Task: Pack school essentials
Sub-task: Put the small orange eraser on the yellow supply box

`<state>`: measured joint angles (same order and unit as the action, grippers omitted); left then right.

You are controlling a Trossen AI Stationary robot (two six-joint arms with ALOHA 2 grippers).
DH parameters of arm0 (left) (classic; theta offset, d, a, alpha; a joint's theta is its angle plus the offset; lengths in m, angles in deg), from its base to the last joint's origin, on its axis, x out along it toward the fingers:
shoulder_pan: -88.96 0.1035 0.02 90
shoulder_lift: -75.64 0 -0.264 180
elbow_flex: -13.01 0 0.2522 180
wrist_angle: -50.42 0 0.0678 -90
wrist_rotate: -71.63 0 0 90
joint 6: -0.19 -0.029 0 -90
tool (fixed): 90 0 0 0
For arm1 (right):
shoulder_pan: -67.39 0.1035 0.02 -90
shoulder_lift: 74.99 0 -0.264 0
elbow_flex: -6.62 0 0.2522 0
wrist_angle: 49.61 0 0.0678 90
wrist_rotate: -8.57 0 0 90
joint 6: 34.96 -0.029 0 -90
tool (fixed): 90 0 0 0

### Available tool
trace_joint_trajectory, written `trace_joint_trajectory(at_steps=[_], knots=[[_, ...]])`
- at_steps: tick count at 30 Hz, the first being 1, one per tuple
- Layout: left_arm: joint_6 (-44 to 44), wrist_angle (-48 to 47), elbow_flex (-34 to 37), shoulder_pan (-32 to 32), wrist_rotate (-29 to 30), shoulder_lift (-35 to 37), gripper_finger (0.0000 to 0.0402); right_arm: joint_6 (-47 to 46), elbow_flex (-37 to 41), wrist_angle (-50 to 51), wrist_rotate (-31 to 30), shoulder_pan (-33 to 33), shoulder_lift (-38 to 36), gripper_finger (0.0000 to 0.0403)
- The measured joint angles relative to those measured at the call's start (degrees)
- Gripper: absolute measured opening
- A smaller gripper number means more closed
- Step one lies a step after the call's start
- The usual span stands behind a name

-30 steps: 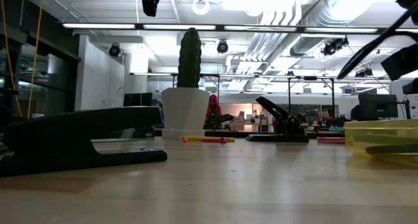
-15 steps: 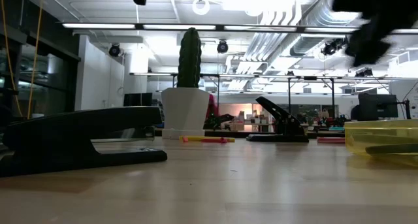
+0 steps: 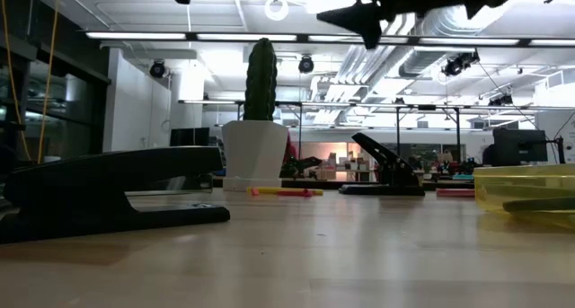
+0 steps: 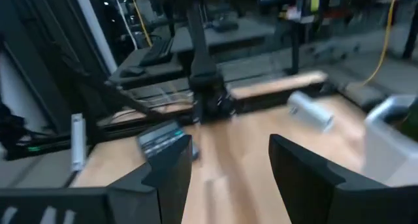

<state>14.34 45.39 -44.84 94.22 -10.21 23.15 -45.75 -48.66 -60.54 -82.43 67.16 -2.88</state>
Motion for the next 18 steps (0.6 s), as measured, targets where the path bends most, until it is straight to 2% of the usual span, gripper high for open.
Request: trace_joint_trajectory(at_steps=[5, 10, 18], knots=[[-4.3, 0.0, 0.0, 0.0, 0.0, 0.0, 0.0168, 8.2, -6.9, 5.7, 0.5, -1.9, -0.1, 0.0195], [-8.0, 0.0, 0.0, 0.0, 0.0, 0.0, 0.0168, 12.6, -13.1, 13.3, 1.3, -1.7, -0.2, 0.0195], [-8.8, 0.0, 0.0, 0.0, 0.0, 0.0, 0.0168, 12.3, -14.3, 15.5, 1.3, -1.6, -0.2, 0.0195]])
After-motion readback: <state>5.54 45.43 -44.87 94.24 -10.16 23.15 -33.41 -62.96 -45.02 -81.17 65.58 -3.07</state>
